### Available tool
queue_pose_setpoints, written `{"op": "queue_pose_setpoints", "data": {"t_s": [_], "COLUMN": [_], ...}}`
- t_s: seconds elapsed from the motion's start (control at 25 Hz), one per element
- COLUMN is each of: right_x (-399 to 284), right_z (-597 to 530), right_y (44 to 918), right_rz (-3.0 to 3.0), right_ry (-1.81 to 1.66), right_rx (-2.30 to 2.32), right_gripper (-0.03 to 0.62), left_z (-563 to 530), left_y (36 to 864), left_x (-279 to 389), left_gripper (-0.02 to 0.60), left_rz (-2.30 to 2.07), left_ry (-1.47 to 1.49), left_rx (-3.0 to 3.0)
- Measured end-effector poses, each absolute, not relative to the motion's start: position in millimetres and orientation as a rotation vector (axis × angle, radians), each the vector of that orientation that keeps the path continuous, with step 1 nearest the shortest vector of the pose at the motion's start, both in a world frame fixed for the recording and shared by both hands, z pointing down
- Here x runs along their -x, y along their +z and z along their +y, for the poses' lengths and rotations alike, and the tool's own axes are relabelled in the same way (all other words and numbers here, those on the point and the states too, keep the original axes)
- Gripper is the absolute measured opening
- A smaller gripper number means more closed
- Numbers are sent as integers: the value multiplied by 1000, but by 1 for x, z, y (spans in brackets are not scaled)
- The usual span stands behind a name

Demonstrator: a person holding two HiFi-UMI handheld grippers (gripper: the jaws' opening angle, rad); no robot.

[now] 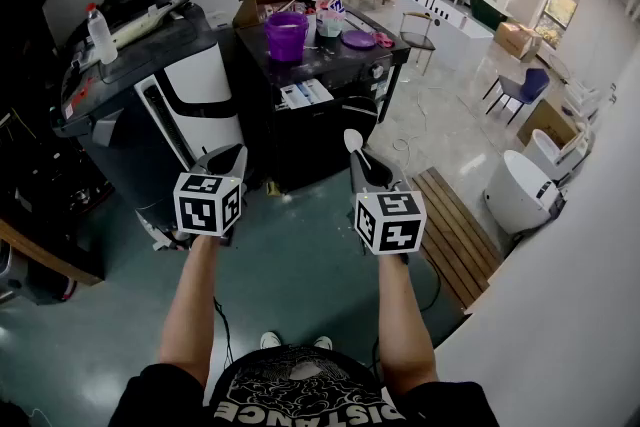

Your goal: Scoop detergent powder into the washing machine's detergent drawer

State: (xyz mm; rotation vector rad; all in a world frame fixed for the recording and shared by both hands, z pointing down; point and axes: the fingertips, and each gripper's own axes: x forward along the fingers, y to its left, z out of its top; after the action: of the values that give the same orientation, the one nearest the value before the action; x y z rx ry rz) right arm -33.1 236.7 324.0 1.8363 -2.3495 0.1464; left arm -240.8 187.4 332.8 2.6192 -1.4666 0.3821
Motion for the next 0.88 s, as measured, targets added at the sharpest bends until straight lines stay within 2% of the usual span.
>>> {"op": "queue_pose_setpoints", "data": {"t_s": [0.48,0.88], "right_x": [12,-29], "right_z": [233,225], "right_y": [325,328], "right_rz": [-2382,-2391], "right_ry": [155,130], "right_rx": [-1833,-1789], "right_gripper": [35,35], "left_z": [185,169], "left_y": [336,330], "left_x": [211,160], "left_gripper": [0,2], "left_rz": [-1460,-1459], "left_ry": [397,389], "left_rx": [-2621,-2648]}}
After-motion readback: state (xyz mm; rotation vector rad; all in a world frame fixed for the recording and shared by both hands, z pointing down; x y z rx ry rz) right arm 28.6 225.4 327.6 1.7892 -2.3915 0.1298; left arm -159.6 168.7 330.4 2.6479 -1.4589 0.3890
